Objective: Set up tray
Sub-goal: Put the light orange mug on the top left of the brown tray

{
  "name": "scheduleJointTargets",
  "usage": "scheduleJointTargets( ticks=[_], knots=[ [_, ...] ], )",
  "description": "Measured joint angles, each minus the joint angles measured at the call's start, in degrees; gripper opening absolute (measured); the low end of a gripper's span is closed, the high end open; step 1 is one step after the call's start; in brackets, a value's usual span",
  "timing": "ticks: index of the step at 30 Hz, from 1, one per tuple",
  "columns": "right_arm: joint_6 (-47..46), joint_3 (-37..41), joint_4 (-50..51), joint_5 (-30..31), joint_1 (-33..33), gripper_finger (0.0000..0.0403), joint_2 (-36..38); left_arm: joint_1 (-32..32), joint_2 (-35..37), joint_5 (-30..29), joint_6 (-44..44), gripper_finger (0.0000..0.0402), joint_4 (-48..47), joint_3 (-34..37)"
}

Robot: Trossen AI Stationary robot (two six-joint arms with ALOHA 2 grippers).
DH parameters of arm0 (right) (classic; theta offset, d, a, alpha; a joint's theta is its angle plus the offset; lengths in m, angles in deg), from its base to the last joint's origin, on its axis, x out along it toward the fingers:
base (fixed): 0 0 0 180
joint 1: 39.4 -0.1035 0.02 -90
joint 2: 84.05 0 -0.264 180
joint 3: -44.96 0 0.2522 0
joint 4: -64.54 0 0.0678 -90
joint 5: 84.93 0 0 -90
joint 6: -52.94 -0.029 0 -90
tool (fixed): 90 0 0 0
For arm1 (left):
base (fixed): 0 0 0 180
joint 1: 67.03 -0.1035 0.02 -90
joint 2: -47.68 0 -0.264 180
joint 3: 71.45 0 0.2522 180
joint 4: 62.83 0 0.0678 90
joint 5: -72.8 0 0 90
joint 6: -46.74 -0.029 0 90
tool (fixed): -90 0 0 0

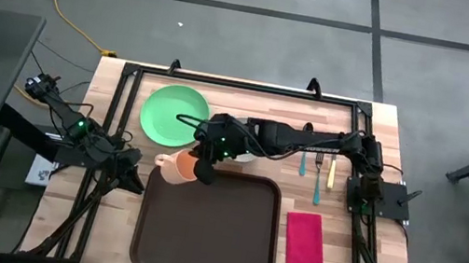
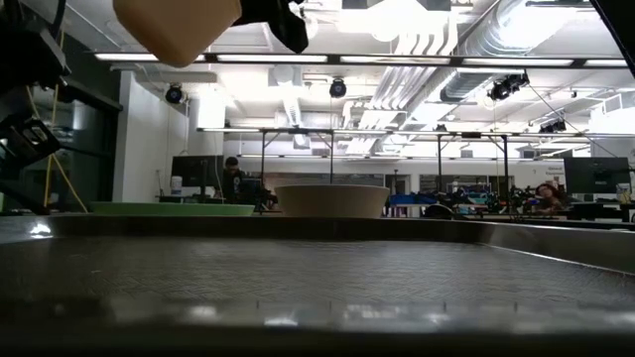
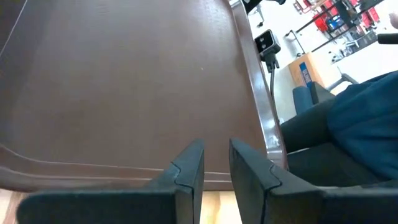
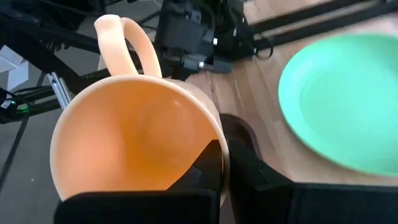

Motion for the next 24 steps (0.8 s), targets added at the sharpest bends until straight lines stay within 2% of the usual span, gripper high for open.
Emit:
scheduleJointTargets(
  ticks=[6, 15, 18, 24],
  knots=[
    [3.6, -5.8, 6.8, 1.6, 0.5, 0.0, -3.1, 0.0, 0.0, -0.3, 0.2, 0.0104, -0.6, -1.0],
    [8.5, -22.6, 18.6, 1.9, 0.8, 0.0, -13.6, 0.0, 0.0, -2.4, 0.0, 0.0104, -10.3, -8.2],
    [8.3, -20.9, 15.1, 0.5, 0.9, 0.0, -13.8, 0.0, 0.0, -3.0, 0.0, 0.0104, -13.9, -10.4],
    [7.6, -20.8, 14.7, -0.1, 0.9, 0.0, -14.0, 0.0, 0.0, -4.1, 0.0, 0.0104, -22.4, -14.5]
  ],
)
